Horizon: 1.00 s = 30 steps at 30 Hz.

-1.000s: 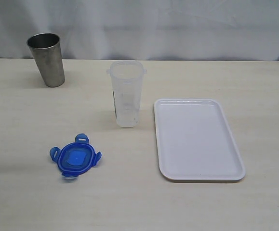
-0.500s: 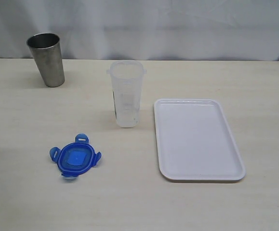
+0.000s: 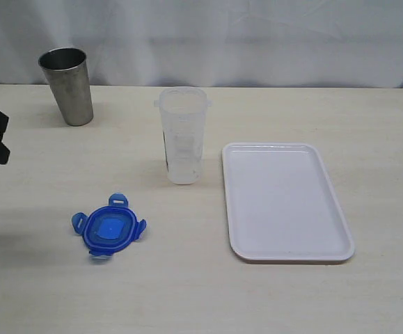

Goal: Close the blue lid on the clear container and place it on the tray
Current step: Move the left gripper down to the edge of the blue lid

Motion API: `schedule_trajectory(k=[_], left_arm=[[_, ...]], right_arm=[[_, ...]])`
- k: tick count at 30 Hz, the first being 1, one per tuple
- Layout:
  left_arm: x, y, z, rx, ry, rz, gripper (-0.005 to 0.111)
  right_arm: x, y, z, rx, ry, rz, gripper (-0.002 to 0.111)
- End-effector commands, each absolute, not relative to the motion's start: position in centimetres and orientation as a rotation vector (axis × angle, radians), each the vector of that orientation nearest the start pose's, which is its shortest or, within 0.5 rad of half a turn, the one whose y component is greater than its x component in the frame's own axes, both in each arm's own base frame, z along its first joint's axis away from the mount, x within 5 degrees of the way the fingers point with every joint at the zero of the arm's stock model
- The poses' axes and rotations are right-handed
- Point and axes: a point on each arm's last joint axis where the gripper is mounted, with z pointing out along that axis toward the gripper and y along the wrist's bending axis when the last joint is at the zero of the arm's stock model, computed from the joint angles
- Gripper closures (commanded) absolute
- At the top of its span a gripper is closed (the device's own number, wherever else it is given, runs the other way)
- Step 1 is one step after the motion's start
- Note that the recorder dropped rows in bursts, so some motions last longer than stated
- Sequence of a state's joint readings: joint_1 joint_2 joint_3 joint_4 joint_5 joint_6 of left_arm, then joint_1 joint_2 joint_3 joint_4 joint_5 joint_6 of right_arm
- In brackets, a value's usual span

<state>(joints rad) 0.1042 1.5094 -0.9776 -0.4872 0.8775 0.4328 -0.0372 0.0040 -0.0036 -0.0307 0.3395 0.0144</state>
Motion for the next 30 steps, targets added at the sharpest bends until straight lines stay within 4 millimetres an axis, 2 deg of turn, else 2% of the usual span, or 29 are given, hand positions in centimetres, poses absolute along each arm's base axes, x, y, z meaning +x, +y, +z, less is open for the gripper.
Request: schedule_trajectory(k=[1, 3, 6, 7, 10, 18, 22, 30], left_arm=[[27.1, -1.8, 21.0, 0.265, 2.795, -0.464, 0.069], [26.6, -3.0, 19.8, 0.367, 2.766, -0.421, 0.069], [26.5, -5.1, 18.2, 0.354, 2.792, -0.456, 0.063], [26.7, -6.1, 17.2, 0.396, 2.812, -0.457, 0.059], [27.6, -7.8, 14.8, 0.424, 2.809, -0.405, 0.058], [28.4, -8.2, 11.4, 0.384, 2.855, -0.373, 0.058], [28.9, -8.2, 11.1, 0.368, 2.819, -0.347, 0.058], [29.0, -9.1, 11.3, 0.358, 2.779, -0.422, 0.059]], right_arm=[[5.4, -0.3, 18.3, 0.033, 1.815, -0.050, 0.104], [5.4, -0.3, 18.3, 0.033, 1.815, -0.050, 0.104], [5.4, -0.3, 18.3, 0.033, 1.815, -0.050, 0.104], [5.4, -0.3, 18.3, 0.033, 1.815, -0.050, 0.104], [5.4, -0.3, 18.3, 0.033, 1.815, -0.050, 0.104], [5.4, -0.3, 18.3, 0.033, 1.815, -0.050, 0.104], [5.4, -0.3, 18.3, 0.033, 1.815, -0.050, 0.104], [5.4, -0.3, 18.3, 0.033, 1.815, -0.050, 0.104]])
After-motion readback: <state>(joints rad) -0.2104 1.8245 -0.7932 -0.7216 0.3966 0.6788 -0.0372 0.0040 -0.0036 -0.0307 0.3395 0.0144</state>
